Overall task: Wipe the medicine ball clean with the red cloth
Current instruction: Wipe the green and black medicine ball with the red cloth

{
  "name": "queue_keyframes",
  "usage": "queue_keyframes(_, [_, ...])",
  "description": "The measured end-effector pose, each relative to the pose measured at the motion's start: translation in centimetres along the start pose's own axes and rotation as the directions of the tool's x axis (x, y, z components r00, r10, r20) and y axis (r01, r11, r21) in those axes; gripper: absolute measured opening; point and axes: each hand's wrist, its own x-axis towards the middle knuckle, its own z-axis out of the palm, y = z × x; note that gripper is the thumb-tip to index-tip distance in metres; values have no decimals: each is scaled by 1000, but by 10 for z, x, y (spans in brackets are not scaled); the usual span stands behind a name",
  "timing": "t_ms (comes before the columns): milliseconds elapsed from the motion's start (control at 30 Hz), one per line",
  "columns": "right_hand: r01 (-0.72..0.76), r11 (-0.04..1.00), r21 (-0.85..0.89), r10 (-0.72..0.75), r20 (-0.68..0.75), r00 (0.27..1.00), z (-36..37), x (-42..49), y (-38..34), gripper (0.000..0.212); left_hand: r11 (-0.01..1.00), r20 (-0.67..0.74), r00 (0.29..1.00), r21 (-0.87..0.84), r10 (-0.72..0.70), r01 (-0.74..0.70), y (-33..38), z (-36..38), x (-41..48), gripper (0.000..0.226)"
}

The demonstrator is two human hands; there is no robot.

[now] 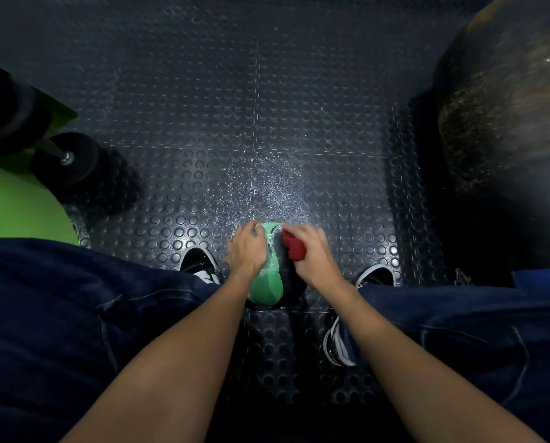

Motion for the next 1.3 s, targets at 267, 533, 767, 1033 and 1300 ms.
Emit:
queue_keyframes(267, [-233,972,-39,230,-71,971,-4,23,-7,45,999,3,1000,38,10,-10,1,9,2,54])
queue_keyframes(533, [-187,981,-53,185,-30,982,-3,18,-3,46,997,15,1000,77,-12,10,8,3,-4,44])
queue_keyframes(767, [87,993,-76,-79,103,992,-7,11,-1,54,998,12,1000,66,-13,12,6,5,-2,45])
queue_keyframes(1033, [-200,959,-202,225,107,969,-32,49,-24,28,995,31,998,76,57,-59,2,11,1,51])
queue_keyframes(1300, [-57,988,147,35,143,989,-20,21,-12,39,1000,36,999,-3,5,-5,-5,12,10,65])
